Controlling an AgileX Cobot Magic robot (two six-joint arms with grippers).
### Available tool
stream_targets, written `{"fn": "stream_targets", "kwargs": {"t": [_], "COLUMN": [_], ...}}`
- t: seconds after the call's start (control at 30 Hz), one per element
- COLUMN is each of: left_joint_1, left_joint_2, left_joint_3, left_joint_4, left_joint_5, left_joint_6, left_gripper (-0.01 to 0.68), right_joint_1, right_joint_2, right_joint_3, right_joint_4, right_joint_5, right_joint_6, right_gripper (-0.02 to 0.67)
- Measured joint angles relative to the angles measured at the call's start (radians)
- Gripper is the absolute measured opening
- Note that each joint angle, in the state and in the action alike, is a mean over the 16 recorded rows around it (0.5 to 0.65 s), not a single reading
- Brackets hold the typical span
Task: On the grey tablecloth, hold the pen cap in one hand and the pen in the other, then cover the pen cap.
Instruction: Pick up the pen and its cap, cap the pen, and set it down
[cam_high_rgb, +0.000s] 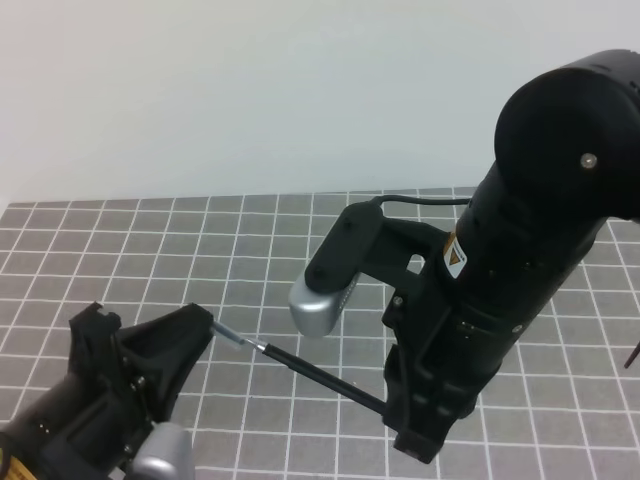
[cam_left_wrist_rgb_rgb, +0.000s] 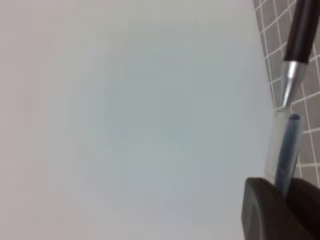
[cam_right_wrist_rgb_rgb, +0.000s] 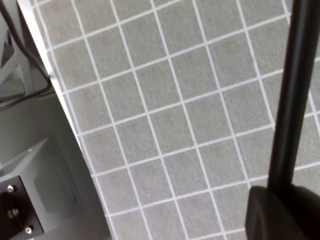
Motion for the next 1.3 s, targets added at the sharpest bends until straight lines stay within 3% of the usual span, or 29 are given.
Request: {"fn": "stream_targets", "kwargs": {"t": [0.37,1.3], "left_joint_1": [-0.057,-0.058], "left_joint_2": [0.001,0.002], "left_joint_3": [0.000,-0.009], "left_joint_4": [-0.085,-0.120], "left_joint_5": [0.019,0.023], "left_joint_6": [0.059,0.088], "left_gripper": [0.001,0.001], "right_joint_1": [0.000,0.000], "right_joint_2": [0.000,0.026], "right_joint_3": [0.000,0.000], "right_joint_4": [0.021,0.036], "right_joint_5": [0.000,0.000], "right_joint_6": [0.000,0.002], "right_gripper": [-0.004,-0.004]}}
